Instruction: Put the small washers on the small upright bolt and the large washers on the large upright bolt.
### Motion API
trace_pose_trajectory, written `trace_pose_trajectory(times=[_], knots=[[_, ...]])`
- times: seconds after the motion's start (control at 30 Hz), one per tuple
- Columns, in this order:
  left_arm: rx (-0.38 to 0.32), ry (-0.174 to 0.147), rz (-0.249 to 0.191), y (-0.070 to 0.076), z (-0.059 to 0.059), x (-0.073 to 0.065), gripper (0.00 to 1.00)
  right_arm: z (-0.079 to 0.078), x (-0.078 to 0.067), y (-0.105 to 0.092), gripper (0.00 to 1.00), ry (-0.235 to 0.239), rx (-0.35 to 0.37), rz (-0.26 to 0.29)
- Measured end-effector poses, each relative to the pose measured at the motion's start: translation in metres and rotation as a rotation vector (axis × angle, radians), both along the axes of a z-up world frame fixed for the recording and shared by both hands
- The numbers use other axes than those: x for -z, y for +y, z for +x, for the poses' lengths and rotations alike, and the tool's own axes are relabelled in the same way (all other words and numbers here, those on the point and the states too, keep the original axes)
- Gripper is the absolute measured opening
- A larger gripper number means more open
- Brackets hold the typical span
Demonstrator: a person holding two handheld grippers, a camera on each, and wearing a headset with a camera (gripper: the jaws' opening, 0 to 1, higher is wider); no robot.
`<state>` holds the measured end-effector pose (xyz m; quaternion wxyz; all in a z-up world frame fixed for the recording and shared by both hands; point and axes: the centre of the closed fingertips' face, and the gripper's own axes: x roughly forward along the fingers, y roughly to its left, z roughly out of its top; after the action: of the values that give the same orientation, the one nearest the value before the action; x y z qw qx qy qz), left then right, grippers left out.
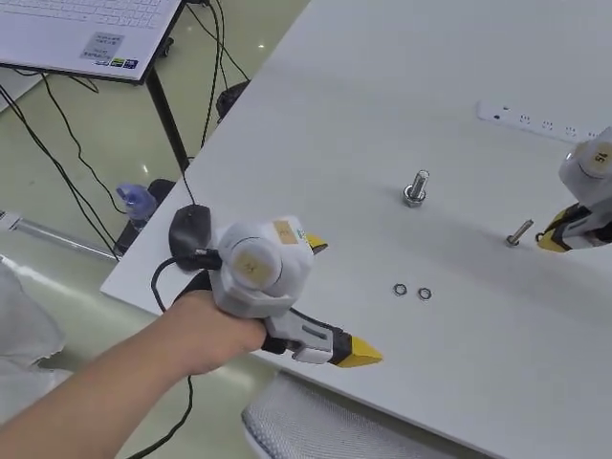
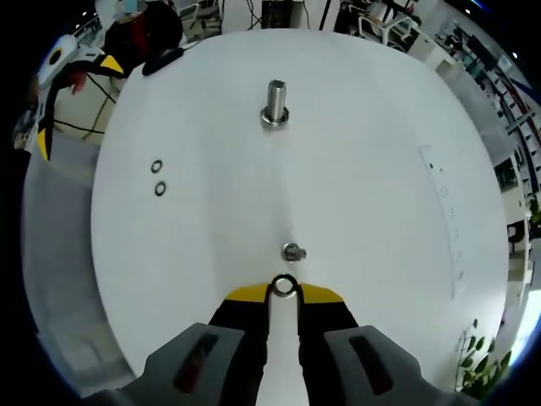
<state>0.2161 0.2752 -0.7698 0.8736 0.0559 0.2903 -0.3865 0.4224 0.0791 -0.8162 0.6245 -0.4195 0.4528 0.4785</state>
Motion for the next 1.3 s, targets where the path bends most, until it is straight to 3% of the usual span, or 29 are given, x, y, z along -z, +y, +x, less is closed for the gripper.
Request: trace_pose_trajectory(times=[0.43, 0.93, 1.07, 1.3], knots=[[0.002, 0.011, 0.001, 0.002, 0.000, 0.005, 0.98, 0.014, -0.010, 0.018, 0.13, -0.009, -0.004, 0.021], [0.002, 0.021, 0.002, 0.003, -0.002, 0.009, 0.98, 0.014, 0.001, 0.021, 0.13, 0.011, -0.017, -0.005], [0.004, 0.024, 0.003, 0.003, -0.002, 0.009, 0.98, 0.021, 0.011, 0.019, 0.13, 0.015, -0.020, -0.012], [0.003, 0.028, 0.002, 0.003, -0.002, 0.011, 0.97, 0.018, 0.012, 0.020, 0.13, 0.018, -0.021, -0.019]])
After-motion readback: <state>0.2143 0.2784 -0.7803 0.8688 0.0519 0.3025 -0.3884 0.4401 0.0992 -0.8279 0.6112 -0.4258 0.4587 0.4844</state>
